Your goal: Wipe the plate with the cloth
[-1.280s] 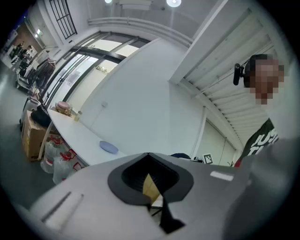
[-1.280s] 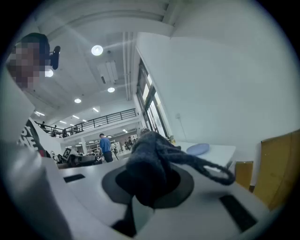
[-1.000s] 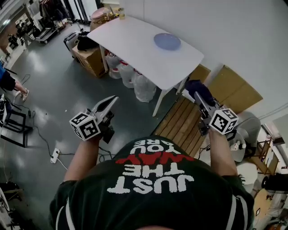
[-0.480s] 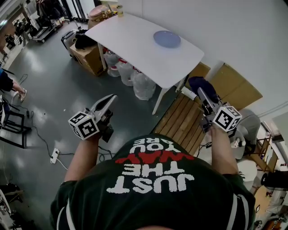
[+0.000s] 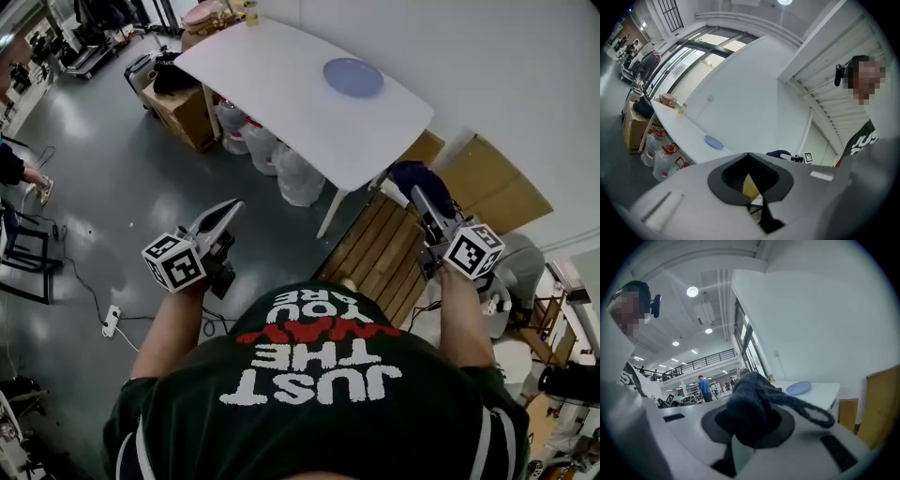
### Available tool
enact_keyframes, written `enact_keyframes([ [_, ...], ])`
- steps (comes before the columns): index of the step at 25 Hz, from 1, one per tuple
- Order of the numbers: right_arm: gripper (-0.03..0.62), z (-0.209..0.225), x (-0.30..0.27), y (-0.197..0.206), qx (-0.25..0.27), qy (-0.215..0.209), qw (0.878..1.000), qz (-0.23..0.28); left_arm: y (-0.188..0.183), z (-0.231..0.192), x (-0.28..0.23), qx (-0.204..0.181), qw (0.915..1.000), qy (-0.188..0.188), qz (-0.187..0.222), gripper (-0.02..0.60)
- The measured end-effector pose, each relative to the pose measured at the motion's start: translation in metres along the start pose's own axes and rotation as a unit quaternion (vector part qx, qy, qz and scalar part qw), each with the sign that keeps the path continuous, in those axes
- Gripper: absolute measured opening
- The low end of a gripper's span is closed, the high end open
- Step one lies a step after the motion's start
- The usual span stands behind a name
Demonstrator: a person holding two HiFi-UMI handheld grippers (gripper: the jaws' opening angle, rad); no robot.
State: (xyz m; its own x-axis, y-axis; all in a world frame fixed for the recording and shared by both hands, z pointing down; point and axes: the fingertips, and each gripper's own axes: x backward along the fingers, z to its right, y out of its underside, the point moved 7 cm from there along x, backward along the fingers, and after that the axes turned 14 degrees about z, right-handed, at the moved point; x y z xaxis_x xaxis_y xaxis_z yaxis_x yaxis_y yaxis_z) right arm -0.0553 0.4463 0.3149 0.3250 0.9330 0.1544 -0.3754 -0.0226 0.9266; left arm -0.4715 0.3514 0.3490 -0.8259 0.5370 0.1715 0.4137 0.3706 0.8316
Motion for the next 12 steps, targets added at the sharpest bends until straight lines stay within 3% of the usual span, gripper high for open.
enact_keyframes([
  [5, 0.054, 0.073, -0.05, 0.002, -0.009, -0.023, 1.0, -0.006, 0.009, -0.031, -0.064, -0.008, 0.9999, -0.011, -0.006, 0.008],
  [12, 0.054, 0.263, -0.199, -0.03, -0.012, -0.099, 0.994, -0.041, 0.018, -0.098, -0.265, -0.015, 0.9973, -0.064, 0.033, 0.008],
])
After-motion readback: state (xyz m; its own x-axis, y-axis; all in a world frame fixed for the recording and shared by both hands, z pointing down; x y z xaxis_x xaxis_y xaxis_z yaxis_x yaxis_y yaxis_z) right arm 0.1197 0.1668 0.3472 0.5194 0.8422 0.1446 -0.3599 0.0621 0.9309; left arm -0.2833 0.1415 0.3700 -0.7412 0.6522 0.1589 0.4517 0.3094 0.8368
